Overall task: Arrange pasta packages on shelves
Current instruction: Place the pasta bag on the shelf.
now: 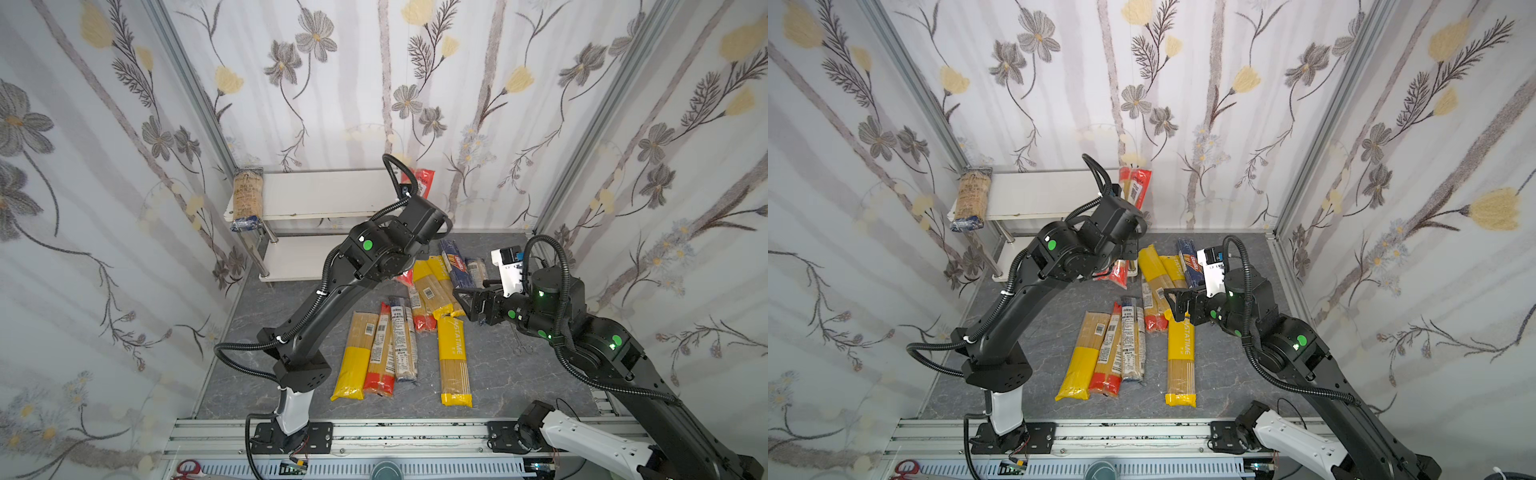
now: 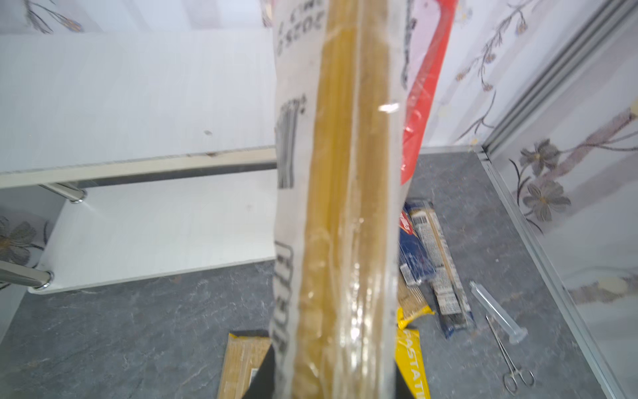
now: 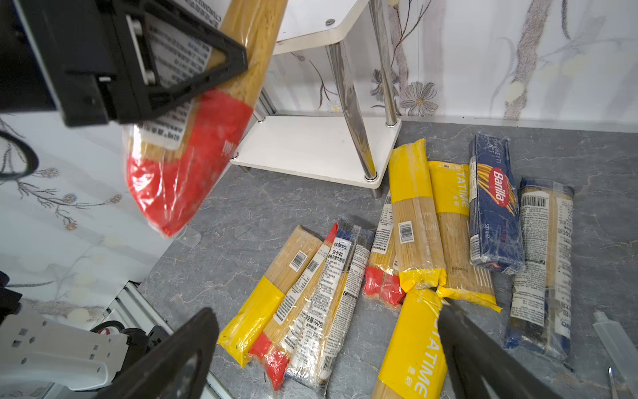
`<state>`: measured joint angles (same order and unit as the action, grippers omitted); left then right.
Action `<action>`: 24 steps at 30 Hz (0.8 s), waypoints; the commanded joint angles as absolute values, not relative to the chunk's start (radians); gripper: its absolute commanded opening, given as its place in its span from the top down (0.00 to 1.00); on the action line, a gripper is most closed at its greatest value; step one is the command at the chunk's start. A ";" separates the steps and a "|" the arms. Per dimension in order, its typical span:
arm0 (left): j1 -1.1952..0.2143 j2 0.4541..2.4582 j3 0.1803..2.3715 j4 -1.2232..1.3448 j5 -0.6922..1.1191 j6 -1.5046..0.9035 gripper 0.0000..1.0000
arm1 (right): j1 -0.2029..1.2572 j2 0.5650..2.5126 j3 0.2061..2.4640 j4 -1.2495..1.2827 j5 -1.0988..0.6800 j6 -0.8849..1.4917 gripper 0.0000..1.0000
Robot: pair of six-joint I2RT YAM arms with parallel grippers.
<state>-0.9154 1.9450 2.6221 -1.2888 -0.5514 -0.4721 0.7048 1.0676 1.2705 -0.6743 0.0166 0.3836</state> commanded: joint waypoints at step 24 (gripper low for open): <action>-0.298 1.931 2.643 -0.966 -0.569 -0.151 1.00 | 0.605 1.537 1.666 -0.503 -0.059 0.221 0.00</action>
